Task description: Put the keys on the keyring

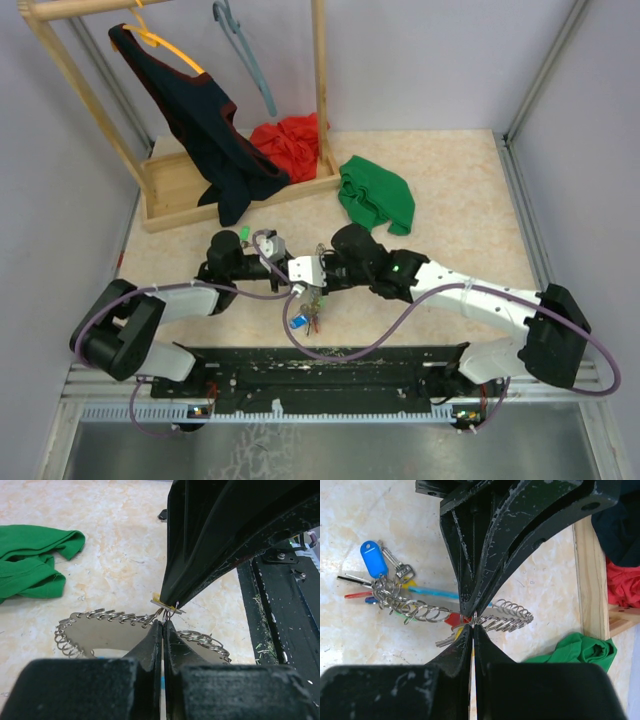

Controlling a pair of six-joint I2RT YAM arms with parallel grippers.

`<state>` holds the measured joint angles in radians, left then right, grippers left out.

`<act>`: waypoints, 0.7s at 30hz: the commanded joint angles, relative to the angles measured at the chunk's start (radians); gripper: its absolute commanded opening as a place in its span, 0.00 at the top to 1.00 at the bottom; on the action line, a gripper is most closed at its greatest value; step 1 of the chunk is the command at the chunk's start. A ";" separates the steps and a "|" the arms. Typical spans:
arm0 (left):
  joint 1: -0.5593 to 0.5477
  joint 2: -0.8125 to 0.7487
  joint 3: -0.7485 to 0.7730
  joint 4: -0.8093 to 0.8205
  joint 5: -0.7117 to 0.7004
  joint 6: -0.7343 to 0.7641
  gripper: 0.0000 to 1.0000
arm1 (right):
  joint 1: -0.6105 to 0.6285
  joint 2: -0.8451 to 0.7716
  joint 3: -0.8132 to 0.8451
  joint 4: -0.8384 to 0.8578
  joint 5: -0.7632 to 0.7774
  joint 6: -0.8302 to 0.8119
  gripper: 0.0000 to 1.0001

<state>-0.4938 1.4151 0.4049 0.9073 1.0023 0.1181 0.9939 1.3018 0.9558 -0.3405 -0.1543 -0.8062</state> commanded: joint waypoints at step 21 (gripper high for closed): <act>0.006 -0.035 -0.080 0.255 -0.130 -0.202 1.00 | 0.005 -0.009 -0.161 0.246 -0.036 0.125 1.00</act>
<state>-0.4965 1.4040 0.3416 1.0260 0.9058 -0.0322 0.9936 1.2713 0.8005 -0.1677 -0.1482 -0.7101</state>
